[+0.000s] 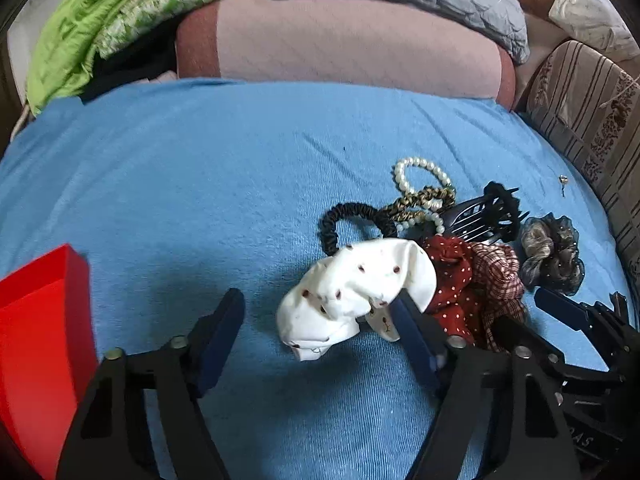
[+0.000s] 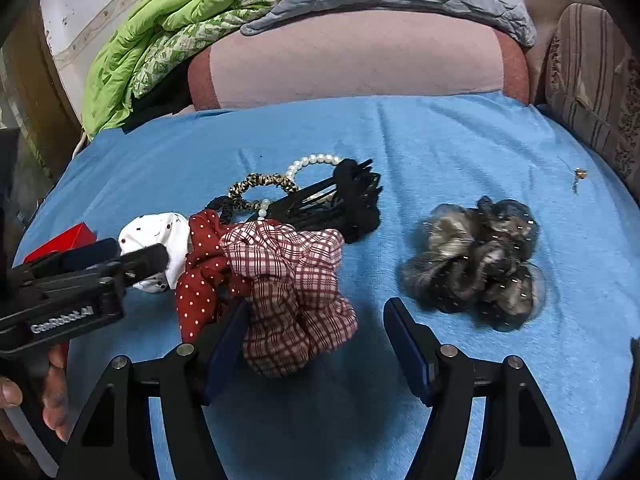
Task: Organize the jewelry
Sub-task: 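Grasp the white cherry scrunchie with the left gripper while the right grasps the red plaid scrunchie, then carry both scrunchies into the red tray while the left gripper opens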
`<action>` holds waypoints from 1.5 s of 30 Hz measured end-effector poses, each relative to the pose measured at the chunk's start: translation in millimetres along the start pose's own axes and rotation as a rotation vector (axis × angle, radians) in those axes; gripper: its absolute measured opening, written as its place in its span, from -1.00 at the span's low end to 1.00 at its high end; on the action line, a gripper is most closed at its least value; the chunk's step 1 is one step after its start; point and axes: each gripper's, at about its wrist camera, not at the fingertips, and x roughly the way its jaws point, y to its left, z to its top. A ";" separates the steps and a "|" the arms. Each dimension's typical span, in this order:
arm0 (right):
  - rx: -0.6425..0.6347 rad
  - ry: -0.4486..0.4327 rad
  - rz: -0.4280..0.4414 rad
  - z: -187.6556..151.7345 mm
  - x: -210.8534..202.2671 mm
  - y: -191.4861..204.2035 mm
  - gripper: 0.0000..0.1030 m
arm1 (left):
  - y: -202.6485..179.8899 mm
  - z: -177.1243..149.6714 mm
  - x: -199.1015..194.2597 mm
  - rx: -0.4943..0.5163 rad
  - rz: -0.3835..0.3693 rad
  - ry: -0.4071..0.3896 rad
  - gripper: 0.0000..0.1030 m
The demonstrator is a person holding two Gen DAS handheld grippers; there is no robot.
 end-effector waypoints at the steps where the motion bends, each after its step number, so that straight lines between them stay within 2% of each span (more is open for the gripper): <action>1: 0.000 0.004 0.002 0.7 2.9 0.6 0.44 | 0.9 0.5 4.5 -0.008 -0.011 0.013 0.27; 3: 0.000 0.014 0.008 1.0 9.3 1.7 0.43 | 1.2 0.9 9.6 -0.016 -0.026 0.027 0.03; 4: 0.002 0.018 0.014 1.1 11.6 1.8 0.32 | 1.2 0.9 12.1 -0.017 -0.039 0.036 -0.06; 5: 0.006 0.026 0.021 0.6 14.1 0.9 0.25 | 0.8 0.9 13.7 -0.018 -0.047 0.044 -0.24; 6: 0.011 0.036 0.030 0.6 16.9 0.6 0.10 | 0.2 0.6 14.7 -0.019 -0.053 0.049 -0.45; 8: 0.018 0.047 0.044 0.1 19.3 -0.3 -0.15 | -0.8 -1.2 14.1 -0.019 -0.059 0.053 -0.69; 9: 0.020 0.051 0.052 -0.1 19.8 -0.1 -0.33 | -0.9 -1.7 13.2 -0.019 -0.063 0.052 -0.74; 13: 0.029 0.050 0.060 -1.3 15.1 -0.6 -0.65 | -0.4 -4.1 4.3 -0.039 -0.065 0.047 -0.78; 14: 0.035 0.050 0.064 -1.7 12.8 -1.1 -0.66 | -0.7 -5.2 1.0 -0.044 -0.062 0.044 -0.78; 20: 0.060 0.038 0.072 -5.8 -5.9 -4.8 -0.69 | -2.6 -12.8 -24.7 -0.045 -0.043 0.014 -0.78; 34: 0.046 -0.035 0.091 -15.6 -73.9 6.6 -0.71 | 4.6 -33.0 -109.4 -0.072 -0.065 -0.081 -0.78; 40: -0.004 -0.056 0.115 -17.0 -99.8 29.8 -0.71 | 26.0 -49.0 -140.6 -0.087 -0.014 -0.114 -0.78; 45: -0.071 -0.054 0.159 -14.9 -111.0 64.5 -0.71 | 74.5 -66.9 -159.8 -0.130 0.075 -0.128 -0.78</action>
